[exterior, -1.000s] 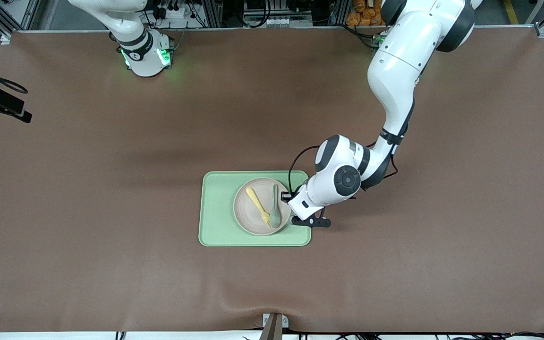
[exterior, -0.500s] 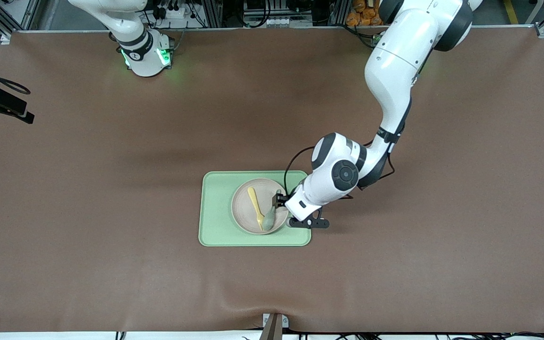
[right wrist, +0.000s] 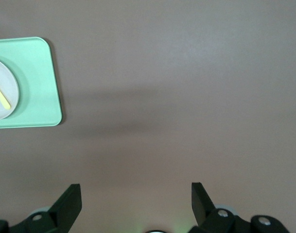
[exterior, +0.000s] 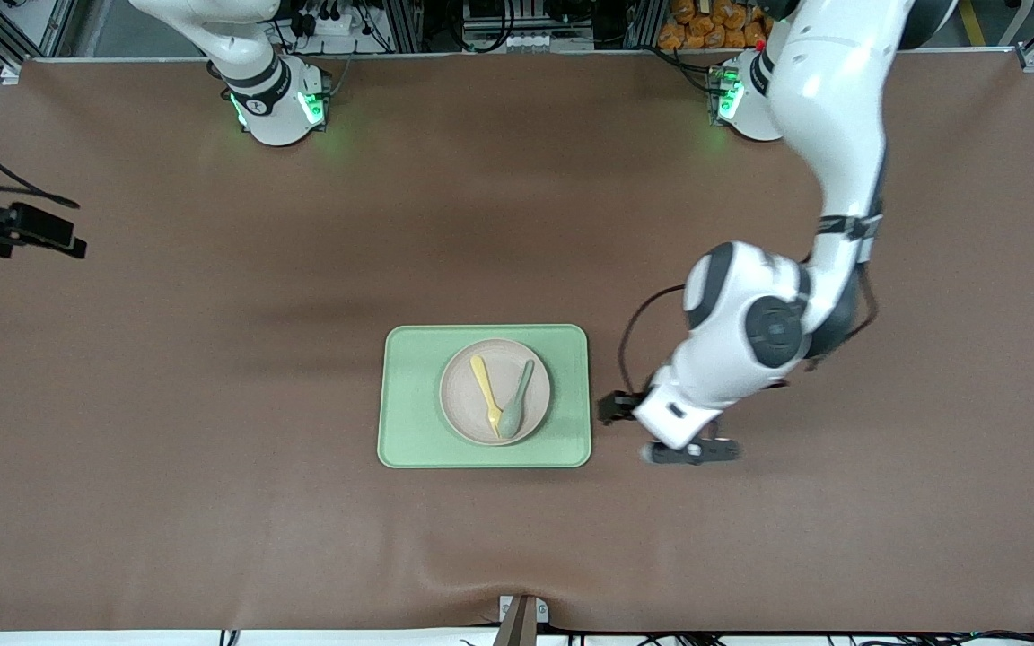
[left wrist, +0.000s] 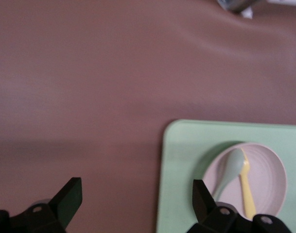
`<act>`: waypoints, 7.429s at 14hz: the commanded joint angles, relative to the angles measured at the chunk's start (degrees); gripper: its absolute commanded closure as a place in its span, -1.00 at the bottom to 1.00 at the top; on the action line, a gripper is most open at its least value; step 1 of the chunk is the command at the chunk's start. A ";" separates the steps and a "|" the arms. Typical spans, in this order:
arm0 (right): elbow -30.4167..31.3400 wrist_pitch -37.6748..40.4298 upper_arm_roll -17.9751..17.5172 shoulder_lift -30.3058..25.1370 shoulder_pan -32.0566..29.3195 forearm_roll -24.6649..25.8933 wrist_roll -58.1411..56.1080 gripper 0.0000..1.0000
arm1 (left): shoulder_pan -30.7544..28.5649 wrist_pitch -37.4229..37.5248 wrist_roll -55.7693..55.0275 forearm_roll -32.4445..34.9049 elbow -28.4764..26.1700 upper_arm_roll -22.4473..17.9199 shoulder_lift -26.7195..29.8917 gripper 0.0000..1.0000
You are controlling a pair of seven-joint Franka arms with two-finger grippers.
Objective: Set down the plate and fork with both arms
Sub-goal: 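Release the plate and withdraw the left gripper while the right gripper reaches out, then move the right gripper over the yellow fork on the plate, then lower the right gripper and grasp the yellow fork handle, then lift the fork and set it on the tray beside the plate, then open the right gripper and draw it back from the tray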
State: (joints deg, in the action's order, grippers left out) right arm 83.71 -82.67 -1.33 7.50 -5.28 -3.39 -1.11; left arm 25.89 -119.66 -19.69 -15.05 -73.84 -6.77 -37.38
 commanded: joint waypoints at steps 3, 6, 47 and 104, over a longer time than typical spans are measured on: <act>-1.09 -1.43 -0.52 4.97 1.14 -0.66 -0.74 -1.00 | -7.49 12.76 -0.44 7.75 -2.10 -1.23 12.31 -1.00; -1.00 -6.88 -0.60 7.61 3.16 -1.09 -0.56 -1.00 | -13.56 21.91 3.42 9.07 -4.02 -1.14 19.78 -1.00; -4.34 -53.56 -0.08 41.81 40.17 2.07 13.58 -0.25 | -20.87 40.91 24.26 14.09 -14.32 6.68 39.05 -1.00; -4.34 -31.97 1.42 24.68 21.90 2.68 21.85 -1.00 | -20.70 38.54 22.85 14.26 -13.26 6.68 38.17 -1.00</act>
State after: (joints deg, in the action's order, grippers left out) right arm 78.29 -118.53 1.32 36.15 19.68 -0.92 21.35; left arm 5.11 -80.73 4.24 -0.08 -87.59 -0.11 0.92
